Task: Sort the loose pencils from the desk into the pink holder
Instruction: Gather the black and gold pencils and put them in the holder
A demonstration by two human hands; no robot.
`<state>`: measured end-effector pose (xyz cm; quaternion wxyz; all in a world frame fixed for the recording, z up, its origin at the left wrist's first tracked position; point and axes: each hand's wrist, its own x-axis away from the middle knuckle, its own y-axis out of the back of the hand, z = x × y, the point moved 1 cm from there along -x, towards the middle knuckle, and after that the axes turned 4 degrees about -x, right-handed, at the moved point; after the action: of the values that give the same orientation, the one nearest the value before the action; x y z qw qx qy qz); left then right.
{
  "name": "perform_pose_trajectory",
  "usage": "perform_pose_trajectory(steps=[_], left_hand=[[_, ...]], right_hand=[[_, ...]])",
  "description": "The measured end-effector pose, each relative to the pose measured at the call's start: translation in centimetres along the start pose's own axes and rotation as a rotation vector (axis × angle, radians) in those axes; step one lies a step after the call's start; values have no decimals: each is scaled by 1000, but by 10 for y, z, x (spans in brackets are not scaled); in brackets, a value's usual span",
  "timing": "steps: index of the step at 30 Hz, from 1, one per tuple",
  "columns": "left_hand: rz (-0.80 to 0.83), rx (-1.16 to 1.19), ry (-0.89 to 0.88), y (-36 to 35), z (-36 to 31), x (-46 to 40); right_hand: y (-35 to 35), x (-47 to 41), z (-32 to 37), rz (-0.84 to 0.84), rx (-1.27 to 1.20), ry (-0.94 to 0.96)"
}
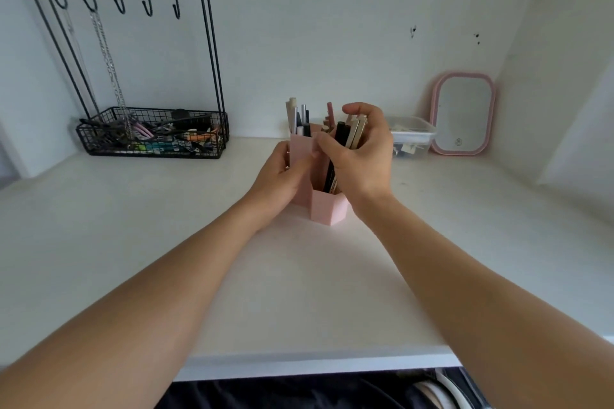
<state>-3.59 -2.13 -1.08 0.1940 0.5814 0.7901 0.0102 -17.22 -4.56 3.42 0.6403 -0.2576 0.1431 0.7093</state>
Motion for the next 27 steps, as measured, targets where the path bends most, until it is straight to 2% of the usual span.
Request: perform_pose_trajectory(steps=[6, 10, 17, 20, 22, 25, 27], left_hand=[[-19, -109, -42, 5, 3, -2], [-42, -60, -16, 7, 5, -5], [-134, -14, 54, 19, 6, -9], [-189, -18, 77, 27, 9, -12], [-226, -14, 76, 30, 10, -12], [-284, 4, 89, 36, 12, -12], [-294, 4, 100, 40, 12, -12]], right_hand=[[5, 9, 5, -41, 14, 112], [18, 8, 12, -29, 88, 214], [19, 16, 10, -35, 416, 299], [12, 24, 3, 8, 460, 203], [12, 25, -6, 1, 453, 48], [7, 26, -22, 116, 454, -180], [1, 26, -28, 159, 360, -260]])
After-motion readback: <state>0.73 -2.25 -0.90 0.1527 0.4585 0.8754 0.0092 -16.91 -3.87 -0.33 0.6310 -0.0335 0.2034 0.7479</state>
